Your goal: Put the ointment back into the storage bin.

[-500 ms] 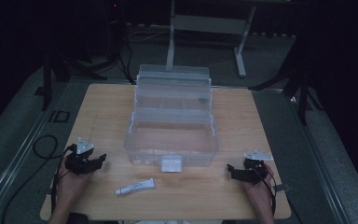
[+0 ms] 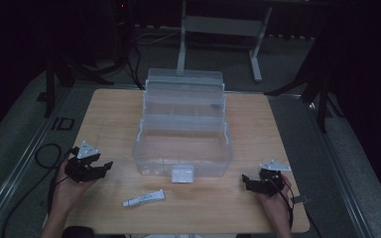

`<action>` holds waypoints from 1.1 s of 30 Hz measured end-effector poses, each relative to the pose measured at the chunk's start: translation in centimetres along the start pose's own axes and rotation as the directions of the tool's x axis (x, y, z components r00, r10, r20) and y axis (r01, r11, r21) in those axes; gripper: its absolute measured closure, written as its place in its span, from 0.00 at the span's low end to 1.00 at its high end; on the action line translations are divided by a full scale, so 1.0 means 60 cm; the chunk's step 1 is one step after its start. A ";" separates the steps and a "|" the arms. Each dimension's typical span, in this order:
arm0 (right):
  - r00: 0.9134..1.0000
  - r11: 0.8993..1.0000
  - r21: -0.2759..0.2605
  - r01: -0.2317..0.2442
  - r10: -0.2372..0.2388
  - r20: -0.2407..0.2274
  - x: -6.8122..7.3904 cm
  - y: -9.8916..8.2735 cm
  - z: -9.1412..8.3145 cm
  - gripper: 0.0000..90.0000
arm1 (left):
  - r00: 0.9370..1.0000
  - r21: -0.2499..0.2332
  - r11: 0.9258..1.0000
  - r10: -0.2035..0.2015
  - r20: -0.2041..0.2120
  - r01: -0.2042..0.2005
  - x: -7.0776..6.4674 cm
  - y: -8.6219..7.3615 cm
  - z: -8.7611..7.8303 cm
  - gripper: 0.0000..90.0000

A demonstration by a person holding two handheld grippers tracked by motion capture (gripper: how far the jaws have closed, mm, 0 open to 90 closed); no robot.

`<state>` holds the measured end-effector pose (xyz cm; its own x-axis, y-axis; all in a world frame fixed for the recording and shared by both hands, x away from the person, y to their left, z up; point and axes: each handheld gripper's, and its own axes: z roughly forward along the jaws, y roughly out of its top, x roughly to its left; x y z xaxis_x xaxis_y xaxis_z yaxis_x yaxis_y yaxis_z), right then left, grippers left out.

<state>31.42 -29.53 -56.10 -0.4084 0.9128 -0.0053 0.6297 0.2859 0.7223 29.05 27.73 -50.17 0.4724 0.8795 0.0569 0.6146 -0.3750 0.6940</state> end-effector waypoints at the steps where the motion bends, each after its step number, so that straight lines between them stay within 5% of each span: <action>1: 1.000 1.000 0.000 0.000 0.000 0.000 0.000 0.000 0.000 0.15 | 1.000 0.003 1.000 0.010 0.008 -0.010 -0.001 0.002 -0.001 0.47; 13: 1.000 1.000 0.000 0.000 0.000 0.000 0.000 0.000 0.000 0.15 | 0.991 0.041 0.992 0.113 0.076 -0.116 -0.024 0.026 -0.015 0.48; 33: 1.000 1.000 0.000 0.001 -0.001 0.000 0.000 0.000 0.000 0.15 | 0.956 0.105 0.958 0.247 0.159 -0.265 -0.059 0.058 -0.020 0.49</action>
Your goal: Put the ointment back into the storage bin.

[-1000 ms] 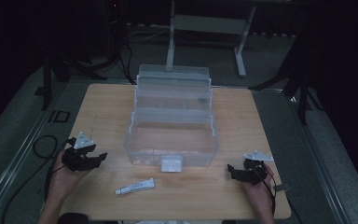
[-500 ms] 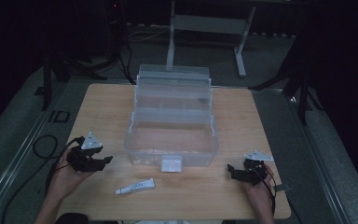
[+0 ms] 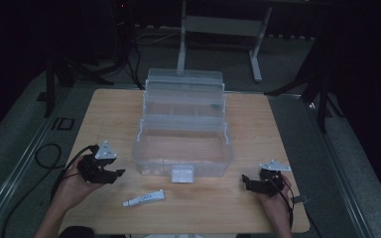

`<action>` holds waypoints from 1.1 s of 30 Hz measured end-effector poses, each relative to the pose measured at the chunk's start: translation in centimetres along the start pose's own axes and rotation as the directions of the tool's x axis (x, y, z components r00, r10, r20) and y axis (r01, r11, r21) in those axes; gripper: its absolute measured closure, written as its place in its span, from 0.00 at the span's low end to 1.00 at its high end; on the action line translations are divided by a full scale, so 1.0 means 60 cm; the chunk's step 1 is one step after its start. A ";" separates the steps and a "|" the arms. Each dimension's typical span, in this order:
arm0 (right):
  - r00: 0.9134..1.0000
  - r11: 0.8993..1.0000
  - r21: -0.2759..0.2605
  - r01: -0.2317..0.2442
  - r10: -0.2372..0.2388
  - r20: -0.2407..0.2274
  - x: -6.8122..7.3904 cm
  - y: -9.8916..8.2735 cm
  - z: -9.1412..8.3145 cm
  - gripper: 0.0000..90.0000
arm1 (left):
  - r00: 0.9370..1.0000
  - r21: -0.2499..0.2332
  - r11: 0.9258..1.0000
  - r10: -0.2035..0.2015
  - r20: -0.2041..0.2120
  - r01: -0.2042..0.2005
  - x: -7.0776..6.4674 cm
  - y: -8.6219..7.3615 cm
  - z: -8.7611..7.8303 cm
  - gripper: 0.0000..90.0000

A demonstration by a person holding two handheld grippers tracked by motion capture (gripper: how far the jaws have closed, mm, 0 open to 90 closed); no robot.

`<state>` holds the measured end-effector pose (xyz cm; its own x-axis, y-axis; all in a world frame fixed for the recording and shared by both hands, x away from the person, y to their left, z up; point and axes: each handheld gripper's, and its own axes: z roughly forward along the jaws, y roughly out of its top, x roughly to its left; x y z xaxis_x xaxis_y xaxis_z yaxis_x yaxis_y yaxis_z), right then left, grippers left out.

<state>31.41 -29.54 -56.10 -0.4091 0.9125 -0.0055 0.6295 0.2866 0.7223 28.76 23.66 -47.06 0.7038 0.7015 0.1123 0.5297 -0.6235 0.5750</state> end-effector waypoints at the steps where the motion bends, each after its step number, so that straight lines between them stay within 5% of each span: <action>1: 1.000 1.000 0.000 0.000 0.000 0.000 0.000 0.000 0.000 0.15 | 1.000 0.006 1.000 0.004 0.005 -0.004 -0.001 0.001 -0.001 0.49; 16: 1.000 1.000 0.001 0.001 -0.001 -0.002 0.000 0.000 -0.001 0.15 | 0.993 0.078 0.992 0.094 0.066 -0.099 -0.013 0.015 -0.009 0.50; 33: 1.000 1.000 0.001 0.001 -0.001 -0.003 0.000 0.000 -0.001 0.15 | 0.982 0.108 0.979 0.161 0.103 -0.172 -0.023 0.032 -0.020 0.50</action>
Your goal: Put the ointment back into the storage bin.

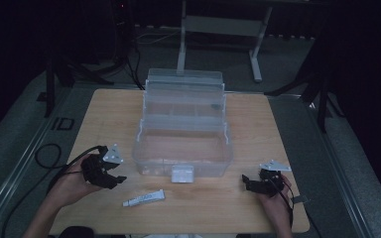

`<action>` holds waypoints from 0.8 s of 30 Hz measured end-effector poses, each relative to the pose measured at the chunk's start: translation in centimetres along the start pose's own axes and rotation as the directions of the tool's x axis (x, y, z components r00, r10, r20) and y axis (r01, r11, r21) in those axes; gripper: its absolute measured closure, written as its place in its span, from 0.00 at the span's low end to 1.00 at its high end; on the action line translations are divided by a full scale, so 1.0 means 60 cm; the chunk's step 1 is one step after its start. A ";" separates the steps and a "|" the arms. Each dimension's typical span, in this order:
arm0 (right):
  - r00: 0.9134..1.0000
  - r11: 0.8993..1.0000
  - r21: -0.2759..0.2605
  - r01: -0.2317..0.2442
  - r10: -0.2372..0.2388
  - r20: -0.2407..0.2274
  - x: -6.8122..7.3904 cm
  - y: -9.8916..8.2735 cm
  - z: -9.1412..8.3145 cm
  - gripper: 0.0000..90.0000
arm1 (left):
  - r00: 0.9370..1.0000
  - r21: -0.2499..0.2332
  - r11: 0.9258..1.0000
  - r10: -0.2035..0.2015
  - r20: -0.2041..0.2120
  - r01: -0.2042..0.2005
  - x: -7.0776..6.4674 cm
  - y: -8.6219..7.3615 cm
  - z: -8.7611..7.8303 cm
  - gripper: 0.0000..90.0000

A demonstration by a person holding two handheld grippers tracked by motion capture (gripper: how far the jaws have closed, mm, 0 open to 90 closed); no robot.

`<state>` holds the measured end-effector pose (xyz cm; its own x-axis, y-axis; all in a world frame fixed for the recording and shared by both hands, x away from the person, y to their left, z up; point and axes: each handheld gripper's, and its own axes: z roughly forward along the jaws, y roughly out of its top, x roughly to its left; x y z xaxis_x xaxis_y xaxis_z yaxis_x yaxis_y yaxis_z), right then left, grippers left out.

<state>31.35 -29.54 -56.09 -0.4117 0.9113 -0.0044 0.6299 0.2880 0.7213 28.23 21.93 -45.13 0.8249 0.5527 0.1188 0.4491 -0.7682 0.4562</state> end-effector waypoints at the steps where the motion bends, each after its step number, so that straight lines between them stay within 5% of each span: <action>1: 1.000 1.000 0.000 0.000 0.000 0.000 0.000 0.000 0.000 0.15 | 1.000 0.002 1.000 0.003 0.003 -0.003 0.000 0.001 0.000 0.50; 12: 1.000 1.000 0.000 0.000 0.000 0.000 0.000 0.000 0.000 0.15 | 0.998 0.056 0.997 0.059 0.031 -0.061 -0.008 0.016 0.006 0.51; 24: 1.000 1.000 0.000 0.000 0.000 0.000 0.000 0.000 0.000 0.15 | 0.997 0.131 0.989 0.064 0.032 -0.068 -0.013 0.032 0.009 0.51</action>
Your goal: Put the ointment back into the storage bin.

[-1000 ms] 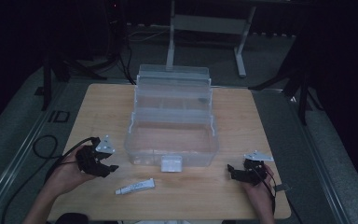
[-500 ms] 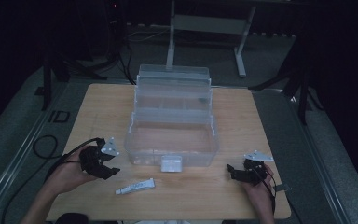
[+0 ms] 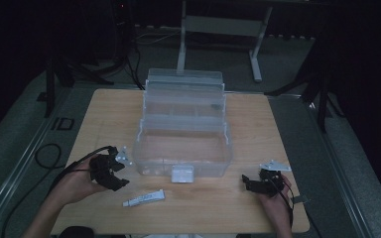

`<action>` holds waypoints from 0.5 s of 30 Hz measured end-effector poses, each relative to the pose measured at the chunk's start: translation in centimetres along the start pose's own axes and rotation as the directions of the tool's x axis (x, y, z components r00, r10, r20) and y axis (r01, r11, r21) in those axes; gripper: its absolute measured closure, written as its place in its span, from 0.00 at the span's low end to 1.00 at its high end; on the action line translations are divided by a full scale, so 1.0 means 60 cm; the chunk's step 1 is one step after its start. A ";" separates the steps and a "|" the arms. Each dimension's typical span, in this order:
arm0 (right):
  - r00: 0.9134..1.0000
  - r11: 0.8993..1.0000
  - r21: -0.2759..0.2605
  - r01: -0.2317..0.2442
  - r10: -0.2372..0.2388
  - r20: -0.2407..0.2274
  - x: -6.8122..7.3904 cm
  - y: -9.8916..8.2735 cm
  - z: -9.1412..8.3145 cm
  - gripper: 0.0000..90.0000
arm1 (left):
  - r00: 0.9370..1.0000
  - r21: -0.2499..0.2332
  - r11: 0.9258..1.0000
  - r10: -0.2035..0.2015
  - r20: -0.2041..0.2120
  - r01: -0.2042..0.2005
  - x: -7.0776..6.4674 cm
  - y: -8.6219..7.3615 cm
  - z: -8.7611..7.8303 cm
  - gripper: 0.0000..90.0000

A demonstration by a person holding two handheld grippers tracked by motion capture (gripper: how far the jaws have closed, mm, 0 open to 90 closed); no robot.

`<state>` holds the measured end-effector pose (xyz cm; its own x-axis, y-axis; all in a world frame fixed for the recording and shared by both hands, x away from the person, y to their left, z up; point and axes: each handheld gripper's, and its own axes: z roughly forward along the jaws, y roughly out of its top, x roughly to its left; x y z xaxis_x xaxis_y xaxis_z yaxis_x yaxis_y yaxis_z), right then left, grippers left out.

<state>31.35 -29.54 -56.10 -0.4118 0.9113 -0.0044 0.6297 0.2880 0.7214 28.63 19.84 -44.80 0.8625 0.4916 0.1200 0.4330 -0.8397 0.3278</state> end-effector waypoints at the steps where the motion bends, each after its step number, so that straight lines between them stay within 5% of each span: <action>1: 1.000 1.000 0.000 0.000 0.000 0.000 0.000 0.000 0.000 0.15 | 1.000 0.004 1.000 0.002 0.000 -0.002 -0.001 0.001 0.000 0.51; 15: 1.000 1.000 0.000 0.000 0.000 0.000 0.000 0.000 0.000 0.15 | 1.000 0.047 0.999 0.005 -0.006 -0.004 -0.011 0.019 0.000 0.50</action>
<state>31.35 -29.54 -56.09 -0.4116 0.9114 -0.0040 0.6299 0.2877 0.7214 28.53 18.55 -44.52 0.8629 0.4890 0.1275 0.4409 -0.8518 0.2831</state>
